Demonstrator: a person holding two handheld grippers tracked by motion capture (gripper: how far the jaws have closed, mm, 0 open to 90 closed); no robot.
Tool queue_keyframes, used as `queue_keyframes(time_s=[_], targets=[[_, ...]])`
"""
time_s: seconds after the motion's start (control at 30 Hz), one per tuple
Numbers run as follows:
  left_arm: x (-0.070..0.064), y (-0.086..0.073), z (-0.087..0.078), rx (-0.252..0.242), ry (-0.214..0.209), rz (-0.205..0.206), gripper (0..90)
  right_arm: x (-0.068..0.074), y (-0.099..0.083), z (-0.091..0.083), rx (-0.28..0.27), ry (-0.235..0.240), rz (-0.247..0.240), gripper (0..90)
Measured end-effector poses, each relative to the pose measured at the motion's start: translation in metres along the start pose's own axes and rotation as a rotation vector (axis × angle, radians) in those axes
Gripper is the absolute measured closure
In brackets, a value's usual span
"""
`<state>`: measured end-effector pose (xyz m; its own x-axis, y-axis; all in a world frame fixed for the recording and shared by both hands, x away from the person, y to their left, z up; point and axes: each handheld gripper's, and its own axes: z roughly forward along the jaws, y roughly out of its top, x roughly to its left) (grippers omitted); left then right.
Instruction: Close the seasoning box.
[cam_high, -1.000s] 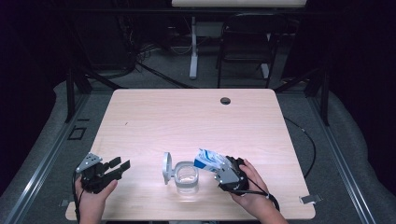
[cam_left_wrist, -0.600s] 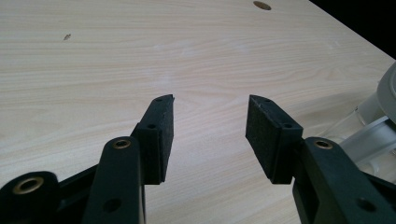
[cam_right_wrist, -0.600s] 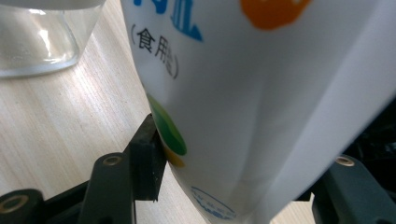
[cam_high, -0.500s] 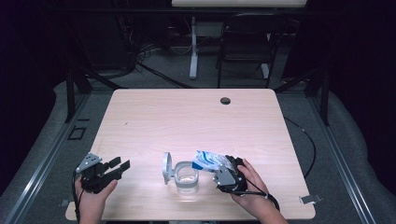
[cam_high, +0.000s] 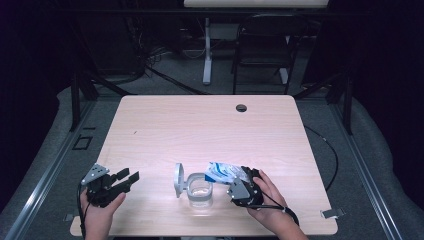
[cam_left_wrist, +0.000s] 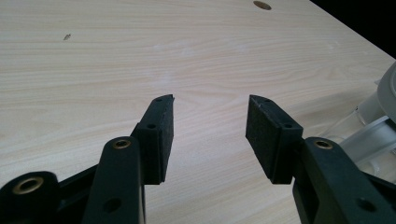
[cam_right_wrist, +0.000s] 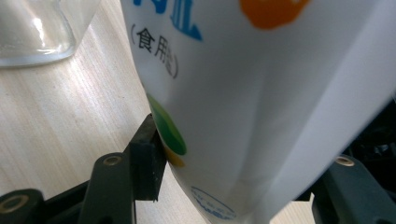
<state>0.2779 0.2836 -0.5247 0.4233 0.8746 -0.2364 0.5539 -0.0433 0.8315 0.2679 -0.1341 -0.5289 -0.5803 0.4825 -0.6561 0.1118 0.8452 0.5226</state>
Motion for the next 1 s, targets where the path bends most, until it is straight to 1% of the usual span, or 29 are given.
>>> queue_keyframes(time_s=[0.07,0.13,0.17,0.2,0.23,0.3,0.37,0.4,0.43,0.47,0.5,0.57,0.6,0.63,0.67,0.7,0.73,0.77,0.8,0.9,1.0], targets=[[0.0001,0.0,0.0,0.0,0.0,0.0,52.1,0.0003,0.0002,-0.0001,0.004,-0.006,-0.013,43.1],[0.0001,0.0,0.0,0.0,0.0,-0.001,52.1,-0.0004,0.0007,-0.0011,0.027,-0.015,-0.038,43.1],[0.0002,-0.0001,0.0002,-0.003,-0.001,-0.002,52.1,0.001,0.0004,0.0,0.012,-0.018,-0.032,43.1],[0.0002,-0.0001,0.0,0.0,0.0,-0.001,52.1,0.0004,0.0009,-0.001,0.036,-0.029,-0.06,43.1],[0.0002,-0.0002,0.0001,0.0,0.001,-0.002,52.1,0.0023,0.0002,0.0009,0.007,-0.031,-0.045,43.1],[0.0007,-0.0003,0.0001,0.003,0.001,-0.001,52.1,0.0025,0.0,0.001,0.007,-0.035,-0.051,43.1],[0.0008,-0.0006,0.0002,-0.001,0.002,-0.004,52.1,0.0018,0.0006,-0.0001,0.032,-0.043,-0.08,43.2],[0.0009,-0.0007,0.0002,0.0,0.002,-0.004,52.1,0.0023,0.0005,0.0001,0.033,-0.053,-0.091,43.1],[0.0009,-0.0007,0.0002,0.0,0.002,-0.004,52.1,0.0032,0.0002,0.001,0.025,-0.051,-0.089,43.1],[0.0008,-0.0007,0.0002,-0.001,0.002,-0.004,52.1,0.0035,0.0007,0.0006,0.035,-0.058,-0.104,43.2],[0.0008,-0.0006,0.0001,-0.001,0.002,-0.004,52.1,0.0039,0.0002,0.0011,0.032,-0.066,-0.121,43.2],[0.0007,-0.0006,0.0002,-0.001,0.002,-0.004,52.1,0.0038,0.0011,-0.0004,0.059,-0.082,-0.166,43.2],[0.0009,-0.0005,0.0003,-0.001,0.002,-0.002,52.1,0.0059,0.0003,0.0017,0.03,-0.076,-0.148,43.2],[0.0009,-0.0006,0.0004,-0.001,0.002,-0.002,52.1,0.0061,0.001,0.001,0.043,-0.08,-0.164,43.2],[0.0009,-0.0007,0.0004,0.0,0.002,-0.004,52.1,0.007,0.0004,0.0019,0.031,-0.08,-0.163,43.3],[0.001,-0.0007,0.0004,0.0,0.002,-0.003,52.1,0.007,0.0009,0.0017,0.038,-0.079,-0.171,43.3],[0.001,-0.0007,0.0004,0.0,0.002,-0.003,52.1,0.0075,0.0004,0.0028,0.026,-0.084,-0.172,43.2],[0.001,-0.0007,0.0003,0.001,0.002,-0.003,52.1,0.0063,0.0013,0.001,0.06,-0.098,-0.21,43.3],[0.0011,-0.0007,0.0003,0.0,0.002,-0.003,52.1,0.0078,0.001,0.0027,0.038,-0.089,-0.192,43.2],[0.0013,-0.0008,0.0003,0.0,0.002,-0.004,52.1,0.0084,0.001,0.0034,0.036,-0.097,-0.201,43.2],[0.0015,-0.0008,0.0003,-0.001,0.002,-0.006,52.2,0.0079,0.0019,0.0025,0.043,-0.108,-0.222,43.3]])
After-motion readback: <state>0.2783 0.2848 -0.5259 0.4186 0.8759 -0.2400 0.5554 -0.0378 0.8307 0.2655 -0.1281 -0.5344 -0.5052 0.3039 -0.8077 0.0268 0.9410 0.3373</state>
